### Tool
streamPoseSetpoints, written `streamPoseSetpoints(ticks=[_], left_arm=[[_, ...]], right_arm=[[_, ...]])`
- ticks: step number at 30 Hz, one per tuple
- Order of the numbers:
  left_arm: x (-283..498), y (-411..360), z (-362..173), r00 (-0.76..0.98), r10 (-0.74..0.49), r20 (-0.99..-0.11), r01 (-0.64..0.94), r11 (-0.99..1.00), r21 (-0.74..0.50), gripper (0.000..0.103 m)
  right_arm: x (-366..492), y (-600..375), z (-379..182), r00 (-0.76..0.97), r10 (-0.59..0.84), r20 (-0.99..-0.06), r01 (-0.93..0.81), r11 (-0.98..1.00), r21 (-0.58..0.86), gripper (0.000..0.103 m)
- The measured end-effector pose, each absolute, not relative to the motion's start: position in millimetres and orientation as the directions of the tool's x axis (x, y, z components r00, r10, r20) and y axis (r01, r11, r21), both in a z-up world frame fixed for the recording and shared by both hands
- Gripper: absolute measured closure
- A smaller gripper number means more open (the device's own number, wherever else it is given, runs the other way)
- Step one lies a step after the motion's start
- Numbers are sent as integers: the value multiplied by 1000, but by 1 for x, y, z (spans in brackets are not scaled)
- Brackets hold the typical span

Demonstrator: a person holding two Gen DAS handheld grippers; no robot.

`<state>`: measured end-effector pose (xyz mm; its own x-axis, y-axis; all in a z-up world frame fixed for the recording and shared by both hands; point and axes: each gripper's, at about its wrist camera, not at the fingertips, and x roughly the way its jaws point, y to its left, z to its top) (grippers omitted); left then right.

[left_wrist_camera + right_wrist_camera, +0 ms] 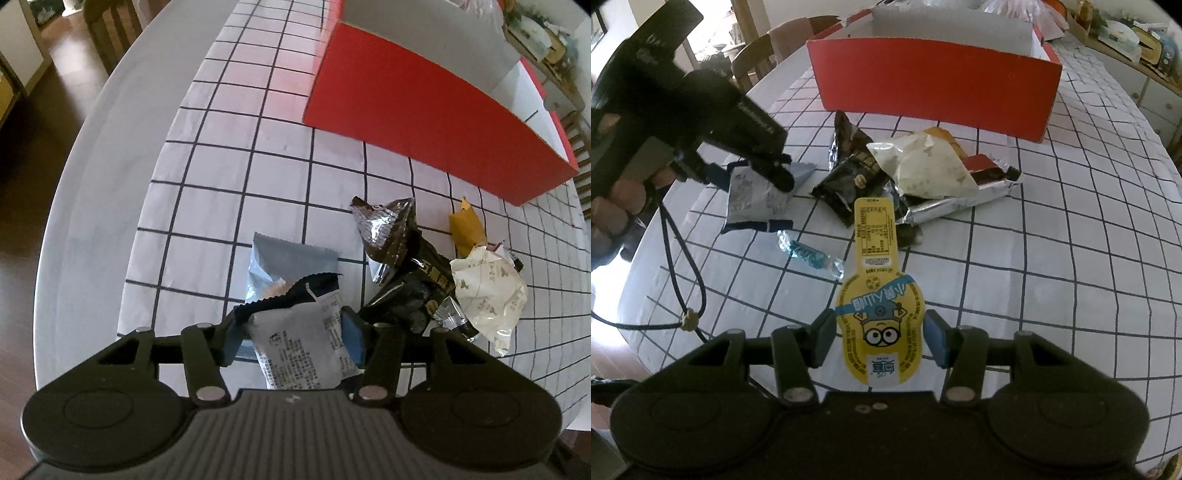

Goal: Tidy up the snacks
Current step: 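Grasp the small white packet with blue tip using the left tool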

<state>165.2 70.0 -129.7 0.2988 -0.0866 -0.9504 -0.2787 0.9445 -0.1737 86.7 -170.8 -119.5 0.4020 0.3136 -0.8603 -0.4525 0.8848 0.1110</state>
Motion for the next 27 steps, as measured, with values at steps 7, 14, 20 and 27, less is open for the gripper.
streamPoseSetpoints(ticks=[7,14,20,27], left_arm=[[146,85,-128,329,-146,-933,-293,924,-247,52],[131,92,-126,354,-183,-917,-299,907,-297,58],[119,92,-119,370,-211,-905,-274,906,-323,78],[109,89,-107,412,-242,-879,-237,902,-360,89]], right_arm=[[88,-177,-108,436,306,-846,-419,901,110,53],[91,-181,-100,457,306,-835,-400,910,114,53],[91,-180,-89,454,350,-820,-416,896,153,53],[93,-179,-80,467,356,-809,-423,894,149,53]])
